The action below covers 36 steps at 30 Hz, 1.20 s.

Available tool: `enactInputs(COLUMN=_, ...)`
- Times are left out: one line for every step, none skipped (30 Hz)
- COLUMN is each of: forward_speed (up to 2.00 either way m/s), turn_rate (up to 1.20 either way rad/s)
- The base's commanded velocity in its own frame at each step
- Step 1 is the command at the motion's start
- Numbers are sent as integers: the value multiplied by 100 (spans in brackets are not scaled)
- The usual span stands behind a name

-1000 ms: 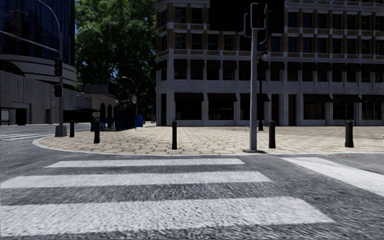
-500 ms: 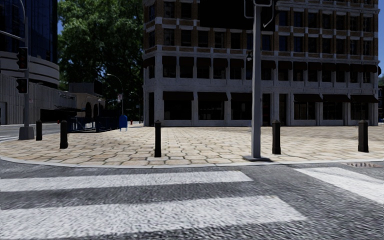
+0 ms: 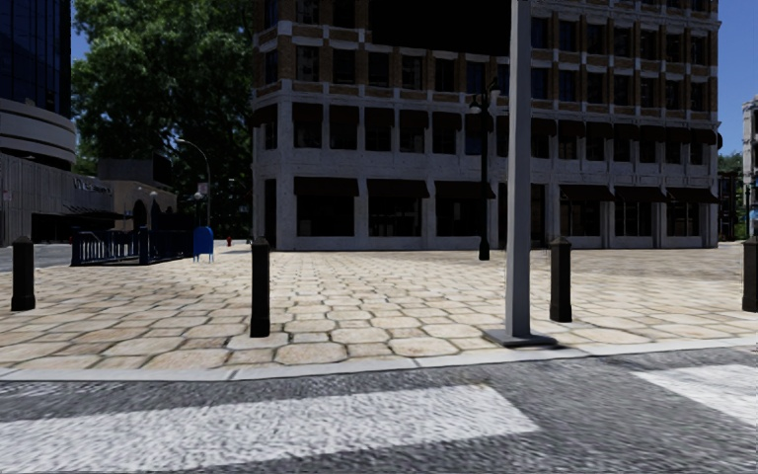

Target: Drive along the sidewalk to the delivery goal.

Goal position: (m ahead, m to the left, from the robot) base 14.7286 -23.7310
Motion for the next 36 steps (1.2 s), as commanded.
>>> enactInputs(forward_speed=200, turn_rate=-27)
enactInputs(forward_speed=200, turn_rate=-27)
enactInputs(forward_speed=200, turn_rate=-26)
enactInputs(forward_speed=200, turn_rate=-26)
enactInputs(forward_speed=200, turn_rate=-25)
enactInputs(forward_speed=200, turn_rate=-25)
enactInputs(forward_speed=200, turn_rate=-25)
enactInputs(forward_speed=200, turn_rate=-12)
enactInputs(forward_speed=200, turn_rate=-2)
enactInputs(forward_speed=200, turn_rate=-2)
enactInputs(forward_speed=200, turn_rate=0)
enactInputs(forward_speed=200, turn_rate=0)
enactInputs(forward_speed=200, turn_rate=0)
enactInputs(forward_speed=200, turn_rate=0)
enactInputs(forward_speed=200, turn_rate=0)
enactInputs(forward_speed=200, turn_rate=0)
enactInputs(forward_speed=200, turn_rate=0)
enactInputs(forward_speed=198, turn_rate=0)
enactInputs(forward_speed=198, turn_rate=0)
enactInputs(forward_speed=188, turn_rate=0)
enactInputs(forward_speed=168, turn_rate=0)
enactInputs(forward_speed=159, turn_rate=0)
enactInputs(forward_speed=148, turn_rate=0)
enactInputs(forward_speed=148, turn_rate=0)
enactInputs(forward_speed=141, turn_rate=0)
enactInputs(forward_speed=139, turn_rate=0)
enactInputs(forward_speed=138, turn_rate=0)
enactInputs(forward_speed=138, turn_rate=0)
enactInputs(forward_speed=138, turn_rate=0)
enactInputs(forward_speed=138, turn_rate=0)
enactInputs(forward_speed=138, turn_rate=0)
enactInputs(forward_speed=138, turn_rate=0)
enactInputs(forward_speed=138, turn_rate=0)
enactInputs(forward_speed=138, turn_rate=0)
enactInputs(forward_speed=138, turn_rate=0)
enactInputs(forward_speed=138, turn_rate=0)
